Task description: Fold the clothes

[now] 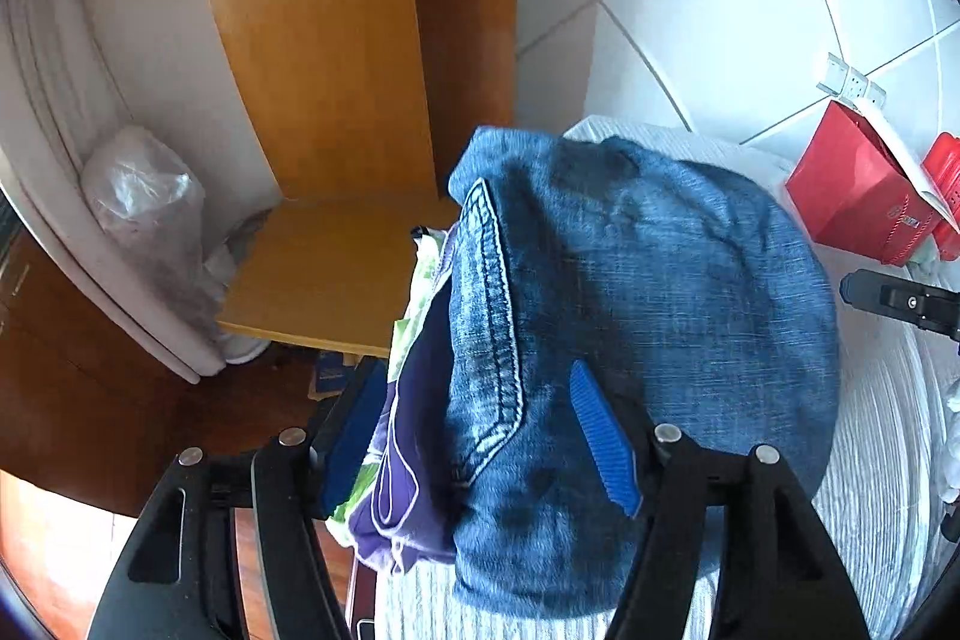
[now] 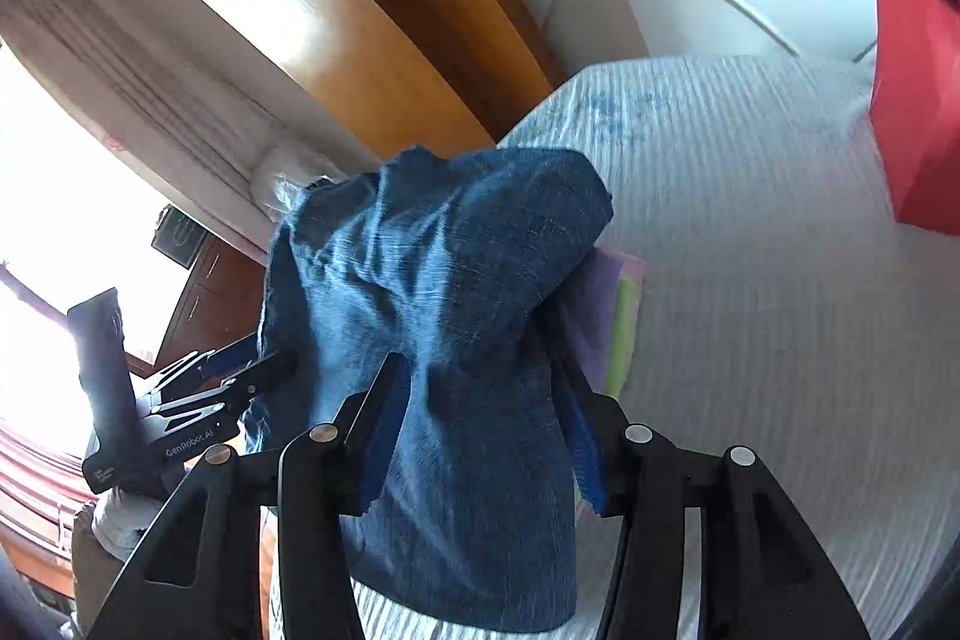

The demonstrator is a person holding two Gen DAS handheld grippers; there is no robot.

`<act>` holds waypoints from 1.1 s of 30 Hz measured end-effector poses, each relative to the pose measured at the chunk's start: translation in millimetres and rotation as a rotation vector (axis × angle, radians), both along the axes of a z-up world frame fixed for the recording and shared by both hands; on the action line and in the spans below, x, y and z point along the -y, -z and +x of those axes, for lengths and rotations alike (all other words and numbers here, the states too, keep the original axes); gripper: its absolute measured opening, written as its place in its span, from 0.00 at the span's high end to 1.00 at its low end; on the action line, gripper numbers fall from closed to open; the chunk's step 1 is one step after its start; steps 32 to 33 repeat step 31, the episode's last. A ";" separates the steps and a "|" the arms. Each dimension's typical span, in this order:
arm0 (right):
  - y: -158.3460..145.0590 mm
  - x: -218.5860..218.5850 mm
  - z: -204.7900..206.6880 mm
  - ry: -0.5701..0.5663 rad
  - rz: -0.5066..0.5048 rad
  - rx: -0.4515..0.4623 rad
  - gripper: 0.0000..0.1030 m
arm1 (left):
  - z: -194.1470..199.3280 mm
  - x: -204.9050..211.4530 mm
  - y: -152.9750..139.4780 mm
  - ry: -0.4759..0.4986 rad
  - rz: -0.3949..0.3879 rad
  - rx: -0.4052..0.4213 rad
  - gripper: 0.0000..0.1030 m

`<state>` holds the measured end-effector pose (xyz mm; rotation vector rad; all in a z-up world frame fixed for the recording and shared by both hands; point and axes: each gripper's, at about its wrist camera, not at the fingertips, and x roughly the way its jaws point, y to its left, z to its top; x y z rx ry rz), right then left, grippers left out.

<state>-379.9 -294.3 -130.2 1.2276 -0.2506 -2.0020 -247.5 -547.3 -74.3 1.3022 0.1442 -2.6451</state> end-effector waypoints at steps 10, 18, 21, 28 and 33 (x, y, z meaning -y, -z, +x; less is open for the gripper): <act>-45.6 -8.8 74.9 -0.041 0.094 -0.116 0.05 | 25.1 -55.6 -35.6 -0.043 0.060 -0.016 0.25; -44.2 -4.1 99.3 -0.001 0.225 -0.216 0.00 | 28.8 -68.1 -30.7 -0.018 0.047 -0.024 0.25; -41.6 0.7 100.9 0.006 0.270 -0.241 0.00 | 25.7 -65.3 -26.0 -0.023 0.042 -0.020 0.25; -41.2 3.9 107.0 0.030 0.324 -0.261 0.00 | 24.0 -64.1 -16.3 -0.017 0.035 -0.004 0.25; -38.2 3.6 106.4 0.047 0.353 -0.253 0.00 | 23.9 -65.2 -14.8 -0.018 0.025 -0.015 0.25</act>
